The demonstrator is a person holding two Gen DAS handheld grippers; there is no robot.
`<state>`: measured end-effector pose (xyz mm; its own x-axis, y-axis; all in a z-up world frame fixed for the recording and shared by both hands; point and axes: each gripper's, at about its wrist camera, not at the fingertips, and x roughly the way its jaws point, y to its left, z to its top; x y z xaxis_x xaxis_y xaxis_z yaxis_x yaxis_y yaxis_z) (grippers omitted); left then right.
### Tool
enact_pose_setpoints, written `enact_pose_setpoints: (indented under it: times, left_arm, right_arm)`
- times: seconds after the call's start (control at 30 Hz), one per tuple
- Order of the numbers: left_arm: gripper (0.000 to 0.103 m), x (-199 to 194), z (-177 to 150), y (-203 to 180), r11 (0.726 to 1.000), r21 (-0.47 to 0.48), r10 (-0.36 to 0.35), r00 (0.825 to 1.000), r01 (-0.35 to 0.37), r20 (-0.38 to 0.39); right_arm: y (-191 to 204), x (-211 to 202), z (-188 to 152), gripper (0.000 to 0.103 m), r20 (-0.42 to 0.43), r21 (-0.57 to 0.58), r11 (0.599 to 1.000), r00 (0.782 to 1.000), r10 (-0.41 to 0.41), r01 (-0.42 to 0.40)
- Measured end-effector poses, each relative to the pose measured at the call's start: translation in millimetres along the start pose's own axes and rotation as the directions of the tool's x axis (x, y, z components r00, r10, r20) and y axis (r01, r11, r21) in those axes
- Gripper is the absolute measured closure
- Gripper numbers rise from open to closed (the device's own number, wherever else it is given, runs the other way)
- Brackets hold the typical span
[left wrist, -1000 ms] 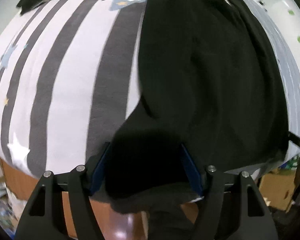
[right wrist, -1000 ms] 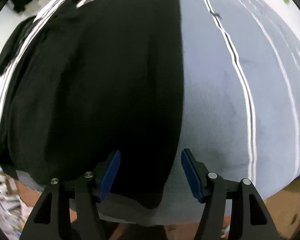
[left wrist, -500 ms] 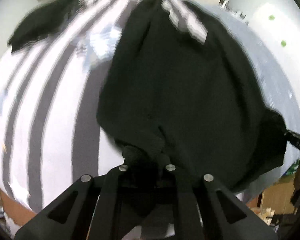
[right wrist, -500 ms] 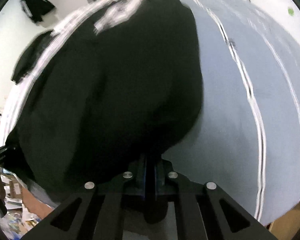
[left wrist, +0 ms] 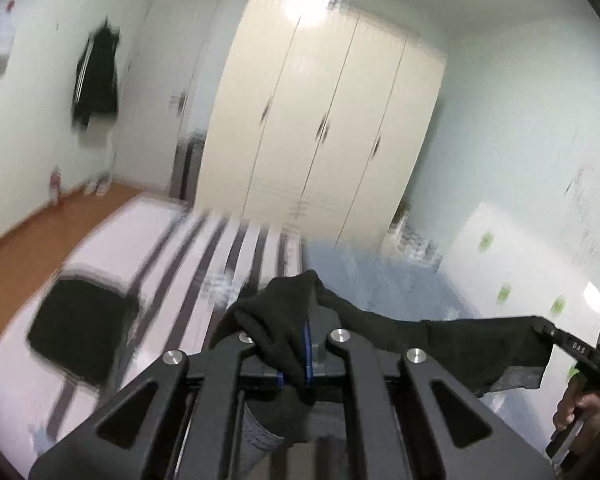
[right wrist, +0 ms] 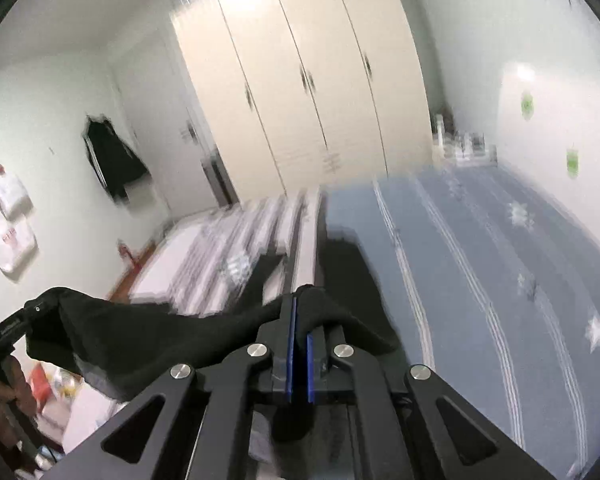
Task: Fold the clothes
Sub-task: 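Lift the garment by its hem with both grippers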
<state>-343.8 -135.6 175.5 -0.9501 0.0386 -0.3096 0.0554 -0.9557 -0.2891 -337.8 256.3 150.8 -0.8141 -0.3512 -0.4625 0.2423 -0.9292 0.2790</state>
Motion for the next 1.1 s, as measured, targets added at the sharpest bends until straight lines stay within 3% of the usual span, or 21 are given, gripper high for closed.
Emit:
enact_pose_setpoints:
  times: [0.07, 0.17, 0.3, 0.43, 0.47, 0.53, 0.63, 0.77, 0.83, 1.0, 1.1]
  left_arm:
    - [0.098, -38.1, 59.9, -12.3, 0.999, 0.029, -0.023, 0.996, 0.02, 0.087]
    - [0.098, -92.5, 135.3, -30.2, 0.995, 0.082, -0.074, 0.979, 0.059, 0.19]
    - [0.098, -160.0, 222.9, -52.4, 0.98, 0.161, -0.158, 0.942, 0.114, 0.297]
    - [0.098, -227.5, 310.6, -74.6, 0.957, 0.244, -0.246, 0.886, 0.157, 0.393]
    - [0.098, -239.2, 327.4, -77.4, 0.953, 0.254, -0.26, 0.88, 0.167, 0.398]
    - [0.098, -248.3, 351.8, -79.9, 0.95, 0.247, -0.275, 0.888, 0.192, 0.368]
    - [0.098, -239.3, 370.2, -81.3, 0.947, 0.234, -0.287, 0.908, 0.221, 0.304]
    - [0.098, -213.4, 368.3, -80.2, 0.949, 0.23, -0.269, 0.932, 0.214, 0.245]
    - [0.098, -180.8, 362.7, -77.9, 0.954, 0.21, -0.254, 0.948, 0.213, 0.193]
    - [0.098, -67.1, 336.4, -70.8, 0.971, 0.161, -0.189, 0.981, 0.179, 0.05]
    - [0.098, 6.5, 312.5, -70.6, 0.982, 0.135, -0.134, 0.991, 0.134, -0.013]
  right_arm:
    - [20.0, -43.0, 58.1, 0.099, 0.098, -0.011, 1.0, 0.995, 0.028, -0.027]
    - [50.5, -109.8, 137.9, 0.099, 0.234, -0.035, 0.997, 0.97, 0.073, -0.067]
    - [98.2, -214.3, 226.6, 0.099, 0.416, -0.126, 0.99, 0.902, 0.114, -0.067]
    - [138.3, -311.7, 284.2, 0.099, 0.552, -0.17, 0.983, 0.82, 0.148, -0.063]
    - [147.9, -331.0, 293.8, 0.099, 0.579, -0.18, 0.982, 0.801, 0.154, -0.058]
    - [170.6, -359.0, 311.4, 0.099, 0.614, -0.2, 0.98, 0.779, 0.128, -0.004]
    - [192.8, -373.4, 336.5, 0.099, 0.611, -0.2, 0.979, 0.786, 0.095, 0.037]
    - [200.3, -342.9, 353.7, 0.099, 0.541, -0.167, 0.985, 0.839, 0.056, 0.043]
    - [193.9, -319.3, 357.1, 0.099, 0.511, -0.144, 0.988, 0.859, 0.025, 0.057]
    - [142.8, -206.9, 373.5, 0.099, 0.335, -0.055, 0.997, 0.941, -0.038, 0.06]
    - [99.3, -120.7, 377.4, 0.099, 0.219, -0.01, 0.998, 0.974, -0.061, 0.065]
